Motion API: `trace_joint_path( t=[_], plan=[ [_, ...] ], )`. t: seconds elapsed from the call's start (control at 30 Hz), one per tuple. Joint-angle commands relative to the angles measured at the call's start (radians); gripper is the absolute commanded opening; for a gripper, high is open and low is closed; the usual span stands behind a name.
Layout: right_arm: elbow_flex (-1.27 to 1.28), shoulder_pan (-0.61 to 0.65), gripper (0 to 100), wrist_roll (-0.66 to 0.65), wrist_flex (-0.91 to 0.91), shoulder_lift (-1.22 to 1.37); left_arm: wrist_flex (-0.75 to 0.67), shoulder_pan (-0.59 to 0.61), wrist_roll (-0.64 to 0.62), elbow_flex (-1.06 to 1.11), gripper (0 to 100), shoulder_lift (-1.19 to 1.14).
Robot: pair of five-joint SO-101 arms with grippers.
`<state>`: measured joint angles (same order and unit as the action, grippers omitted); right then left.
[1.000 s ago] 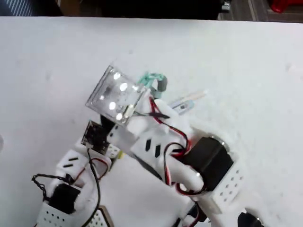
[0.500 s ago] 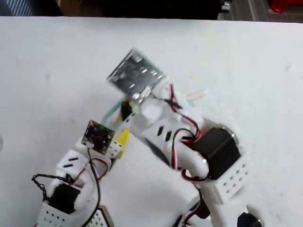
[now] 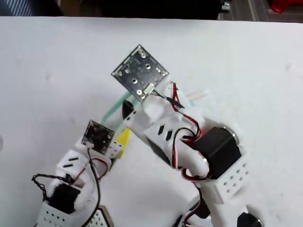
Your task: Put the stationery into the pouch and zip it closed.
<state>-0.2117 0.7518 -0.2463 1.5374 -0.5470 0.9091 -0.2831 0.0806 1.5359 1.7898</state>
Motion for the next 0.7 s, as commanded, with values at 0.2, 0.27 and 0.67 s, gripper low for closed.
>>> trace_joint_path(
  t=[0.2,0.27,0.67],
  plan=[
    [-0.164,-0.423,26.2,0.141,-0.051,0.047,0.008,-0.008,-0.014,-0.002,17,-0.004],
    [-0.164,-0.516,26.2,0.173,-0.053,0.114,0.008,-0.008,-0.014,-0.002,17,-0.004],
    [-0.170,-0.685,26.2,0.537,-0.053,0.736,0.006,-0.008,-0.014,0.008,17,-0.004]
  ],
)
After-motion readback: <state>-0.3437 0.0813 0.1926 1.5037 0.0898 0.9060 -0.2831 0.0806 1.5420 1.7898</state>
